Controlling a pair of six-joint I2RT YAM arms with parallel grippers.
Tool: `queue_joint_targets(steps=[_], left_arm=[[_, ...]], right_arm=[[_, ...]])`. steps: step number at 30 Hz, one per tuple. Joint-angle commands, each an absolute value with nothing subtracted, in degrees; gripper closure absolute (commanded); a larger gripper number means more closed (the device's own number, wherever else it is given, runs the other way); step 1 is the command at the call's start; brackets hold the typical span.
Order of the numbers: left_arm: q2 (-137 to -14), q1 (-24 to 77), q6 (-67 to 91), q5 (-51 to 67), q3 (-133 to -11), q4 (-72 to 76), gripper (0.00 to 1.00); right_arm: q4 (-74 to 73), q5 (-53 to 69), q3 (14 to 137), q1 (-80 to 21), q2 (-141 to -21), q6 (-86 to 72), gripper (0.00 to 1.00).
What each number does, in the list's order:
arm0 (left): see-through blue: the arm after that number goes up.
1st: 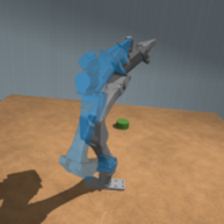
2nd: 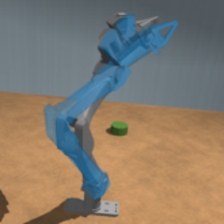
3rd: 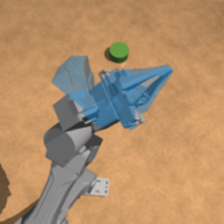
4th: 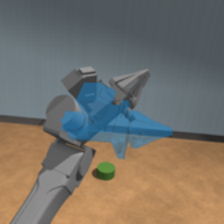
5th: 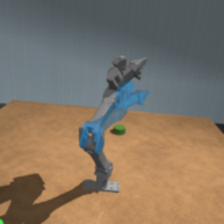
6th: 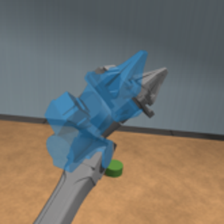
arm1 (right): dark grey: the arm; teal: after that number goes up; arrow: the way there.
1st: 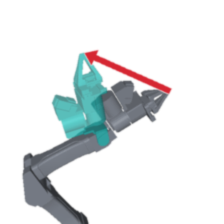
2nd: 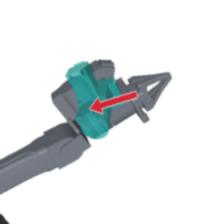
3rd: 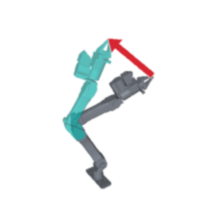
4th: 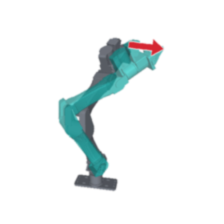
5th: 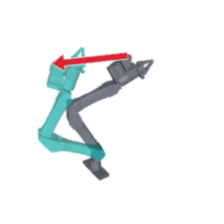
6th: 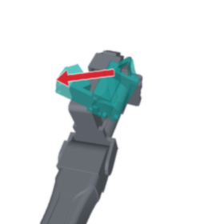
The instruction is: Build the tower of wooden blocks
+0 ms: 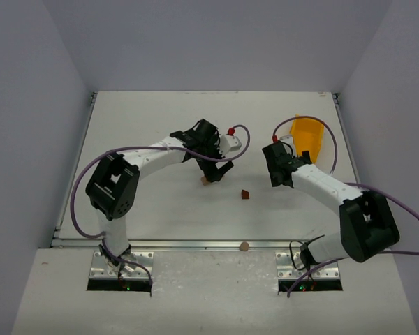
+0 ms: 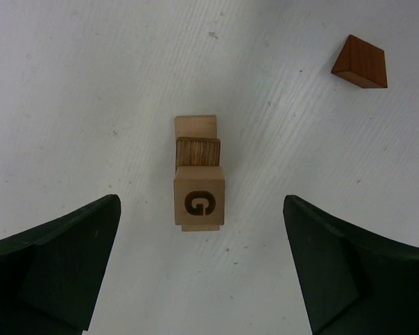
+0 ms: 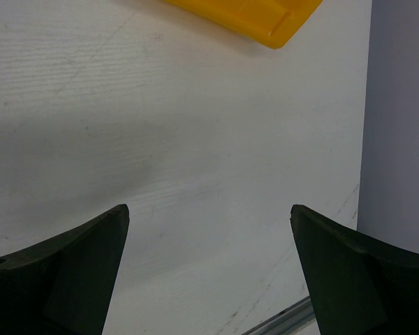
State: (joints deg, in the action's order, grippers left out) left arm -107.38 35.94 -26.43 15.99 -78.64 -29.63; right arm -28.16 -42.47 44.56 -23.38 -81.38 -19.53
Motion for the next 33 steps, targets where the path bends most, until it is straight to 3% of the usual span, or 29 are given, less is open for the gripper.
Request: queue_joint_targets(steps=[1, 6, 11, 21, 24, 30, 33], left_arm=[[-100.4, 36.4, -24.4, 17.6, -83.3, -25.6, 0.0], [-97.5, 35.8, -18.6, 14.1, -87.3, -20.9, 0.0], [-96.9, 34.6, -8.3, 3.1, -93.3, -17.6, 0.0], [-103.9, 26.5, 16.3, -2.1, -117.4, -25.2, 0.0], [-101.2, 25.7, 22.3, -7.0, -113.7, -23.6, 0.0], [-83.7, 25.7, 29.1, -8.4, -79.3, -8.3, 0.0], [-80.9, 25.6, 29.6, -14.4, -72.8, -10.8, 0.0]], right_arm=[[-27.5, -42.3, 44.0, -23.3, -77.4, -21.0, 0.01], [-27.3, -38.3, 42.8, -23.3, -72.9, -22.8, 0.01], [-27.3, -34.0, 41.9, -23.3, -69.5, -24.2, 0.01], [-27.0, -27.7, 38.4, -23.2, -63.3, -28.4, 0.01], [-26.8, -25.5, 36.9, -23.4, -62.0, -27.7, 0.01], [-28.2, -22.4, 35.1, -23.4, -59.7, -27.5, 0.01], [-29.3, -21.7, 34.1, -23.9, -58.8, -28.5, 0.01]])
